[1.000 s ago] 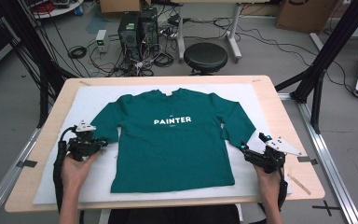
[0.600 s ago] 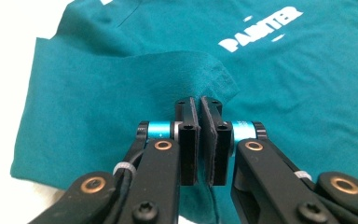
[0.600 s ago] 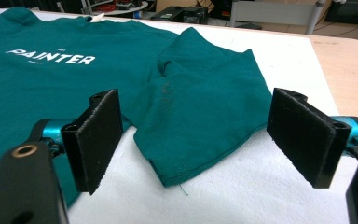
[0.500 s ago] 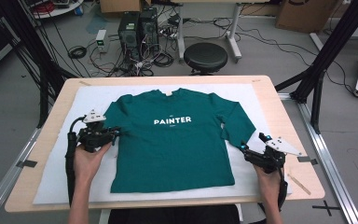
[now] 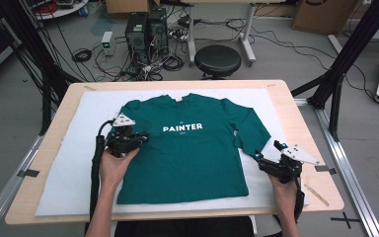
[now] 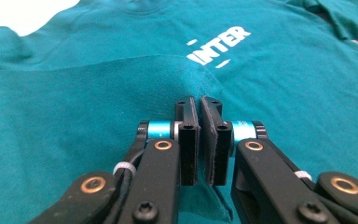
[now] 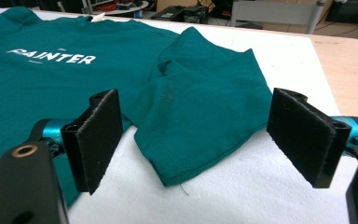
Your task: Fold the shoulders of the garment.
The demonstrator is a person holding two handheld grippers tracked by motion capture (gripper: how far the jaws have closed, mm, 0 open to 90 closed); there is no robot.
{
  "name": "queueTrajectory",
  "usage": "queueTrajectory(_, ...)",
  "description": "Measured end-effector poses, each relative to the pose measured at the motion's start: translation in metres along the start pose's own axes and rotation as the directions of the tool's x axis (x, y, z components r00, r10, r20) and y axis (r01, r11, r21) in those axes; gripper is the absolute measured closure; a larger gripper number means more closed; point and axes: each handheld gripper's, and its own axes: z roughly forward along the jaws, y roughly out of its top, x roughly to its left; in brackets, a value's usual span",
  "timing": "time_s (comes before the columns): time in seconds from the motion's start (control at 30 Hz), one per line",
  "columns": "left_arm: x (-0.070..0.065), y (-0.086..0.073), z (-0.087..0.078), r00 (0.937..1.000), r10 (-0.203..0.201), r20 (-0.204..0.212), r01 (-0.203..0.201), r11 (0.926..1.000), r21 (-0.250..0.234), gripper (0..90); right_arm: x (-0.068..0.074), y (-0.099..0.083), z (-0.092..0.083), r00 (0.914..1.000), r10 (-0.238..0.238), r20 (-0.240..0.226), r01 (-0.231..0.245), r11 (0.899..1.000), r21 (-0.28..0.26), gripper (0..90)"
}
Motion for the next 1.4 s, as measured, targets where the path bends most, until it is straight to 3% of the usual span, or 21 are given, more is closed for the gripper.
queueTrajectory(0.4,-0.038,0.01,0.03,0.9968,0.039,0.07,-0.039,0.9992,0.006,85.2,0.001,0.0,0.0,1.0,-0.009,-0.001,0.009,1.0,-0.001,18.5)
queueTrajectory(0.67,-0.051,0.014,0.043,0.9938,0.037,0.105,-0.038,0.9992,0.008,85.2,0.001,0.0,0.001,0.9999,-0.013,0.001,0.013,1.0,0.005,18.5)
queueTrajectory(0.83,-0.06,0.016,0.052,0.9904,0.031,0.135,-0.031,0.9995,0.003,85.2,0.001,0.0,0.001,0.9999,-0.013,0.004,0.013,1.0,0.009,18.5)
queueTrajectory(1.4,-0.098,0.021,0.086,0.9739,0.08,0.213,-0.087,0.996,0.02,85.0,0.002,0.0,0.001,0.9999,-0.015,0.004,0.015,1.0,0.012,18.6)
